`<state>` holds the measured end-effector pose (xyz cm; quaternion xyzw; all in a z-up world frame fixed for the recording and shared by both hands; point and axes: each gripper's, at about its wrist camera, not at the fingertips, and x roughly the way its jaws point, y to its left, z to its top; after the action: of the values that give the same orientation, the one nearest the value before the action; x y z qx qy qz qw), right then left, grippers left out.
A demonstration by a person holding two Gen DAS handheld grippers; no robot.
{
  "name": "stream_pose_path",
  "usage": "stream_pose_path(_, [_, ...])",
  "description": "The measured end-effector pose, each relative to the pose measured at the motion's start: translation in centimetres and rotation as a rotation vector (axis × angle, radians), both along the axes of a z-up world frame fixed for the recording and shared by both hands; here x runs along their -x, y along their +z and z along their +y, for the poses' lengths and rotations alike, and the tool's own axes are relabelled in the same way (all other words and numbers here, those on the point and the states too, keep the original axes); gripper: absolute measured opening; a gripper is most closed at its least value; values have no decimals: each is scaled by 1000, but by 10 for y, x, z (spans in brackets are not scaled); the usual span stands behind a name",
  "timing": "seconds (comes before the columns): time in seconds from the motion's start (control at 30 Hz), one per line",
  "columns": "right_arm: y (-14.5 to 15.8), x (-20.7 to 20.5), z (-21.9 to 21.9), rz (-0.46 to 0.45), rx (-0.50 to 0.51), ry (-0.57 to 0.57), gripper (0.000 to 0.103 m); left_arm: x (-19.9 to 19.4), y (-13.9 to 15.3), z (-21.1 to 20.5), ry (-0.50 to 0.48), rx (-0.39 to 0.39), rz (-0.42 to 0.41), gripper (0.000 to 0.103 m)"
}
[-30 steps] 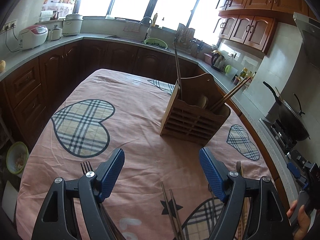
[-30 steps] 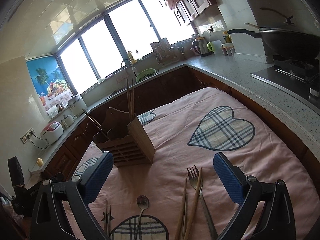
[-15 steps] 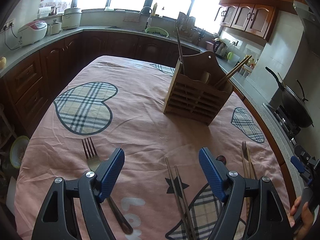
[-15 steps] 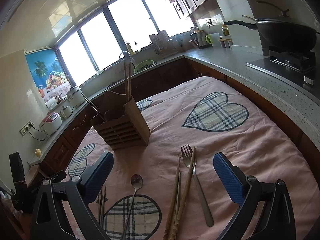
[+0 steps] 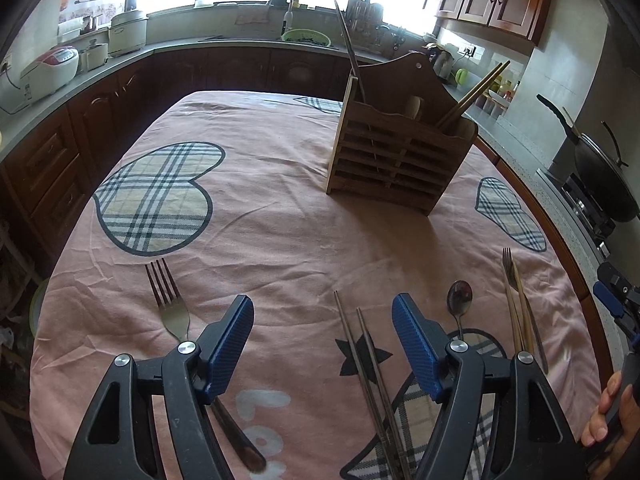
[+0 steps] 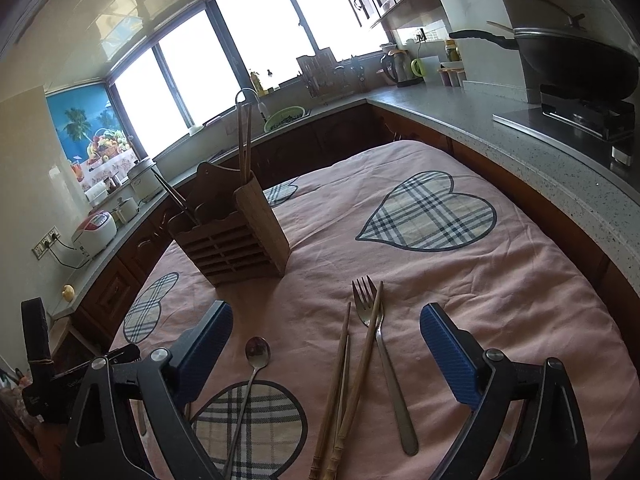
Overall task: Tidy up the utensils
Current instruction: 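Move both tools back down toward the remaining utensils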
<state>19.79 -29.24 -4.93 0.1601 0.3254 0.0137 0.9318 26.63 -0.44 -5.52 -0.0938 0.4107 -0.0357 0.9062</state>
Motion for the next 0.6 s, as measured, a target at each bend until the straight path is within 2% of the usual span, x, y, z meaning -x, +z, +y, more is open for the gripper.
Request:
stream_pose_path(0.1, [-7, -6, 0, 29, 11, 2, 78, -10, -9, -4, -9, -14, 30, 62])
stream_pose_path(0.23, [-19, -16, 3, 75, 25, 12, 67, -23, -22, -8, -15, -22, 72, 53])
stream_pose_path(0.37, [-32, -30, 5, 125, 42, 25, 54, -35, -34, -11, -23, -27, 108, 49])
stream_pose_path(0.53, [-48, -49, 2, 180, 63, 31, 44, -50, -48, -15, -36, -31, 151, 45])
stream_pose_path(0.6, [-56, -58, -2, 205, 63, 28, 35, -55, -52, -17, -38, -33, 161, 44])
